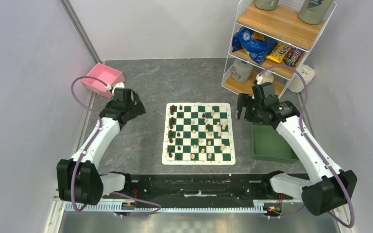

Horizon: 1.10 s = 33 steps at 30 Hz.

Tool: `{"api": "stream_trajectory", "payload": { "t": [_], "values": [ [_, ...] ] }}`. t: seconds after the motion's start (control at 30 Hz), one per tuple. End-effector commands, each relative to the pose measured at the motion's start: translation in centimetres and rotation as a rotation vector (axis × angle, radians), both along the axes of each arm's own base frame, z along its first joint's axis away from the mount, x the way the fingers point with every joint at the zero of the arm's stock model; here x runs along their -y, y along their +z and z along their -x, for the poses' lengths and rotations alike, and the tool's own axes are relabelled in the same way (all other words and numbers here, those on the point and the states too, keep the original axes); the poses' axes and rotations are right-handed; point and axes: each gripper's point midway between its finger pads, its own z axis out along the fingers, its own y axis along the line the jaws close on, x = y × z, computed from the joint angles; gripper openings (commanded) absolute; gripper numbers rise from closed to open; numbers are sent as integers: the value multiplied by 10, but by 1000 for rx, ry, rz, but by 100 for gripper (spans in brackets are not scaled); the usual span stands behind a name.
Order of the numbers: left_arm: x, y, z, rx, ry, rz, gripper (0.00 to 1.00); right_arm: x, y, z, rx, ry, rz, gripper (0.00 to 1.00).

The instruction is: Set up the chess pieces on the board

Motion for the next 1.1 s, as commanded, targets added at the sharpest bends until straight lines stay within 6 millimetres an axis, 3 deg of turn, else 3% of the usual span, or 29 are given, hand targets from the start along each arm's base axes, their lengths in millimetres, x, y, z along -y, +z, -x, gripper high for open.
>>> {"api": "stream_trajectory", "payload": {
  "t": [0.0,0.1,0.2,0.37,0.5,0.67,0.77,0.9,1.07],
  "values": [
    [2,37,-10,113,36,45,99,-14,23,-18,102,12,-76,99],
    [5,49,-5,114,20,58,99,-23,17,-22,73,46,-93,99],
    [10,49,4,110,11,93,100,-29,10,-28,40,66,-83,99],
    [8,37,18,99,20,101,100,-55,8,-37,18,136,-17,99],
    [17,28,23,67,-36,121,100,-68,18,-50,58,178,62,99],
    [7,17,35,33,-25,69,100,-82,12,-44,20,234,53,99],
    [-3,7,47,37,32,50,100,-74,-1,-36,-12,187,65,96],
    [1,6,53,84,43,93,100,-60,-14,-22,-44,139,93,91],
    [2,14,61,95,19,95,100,-19,-25,-4,-64,-8,211,91]
  ]
}}
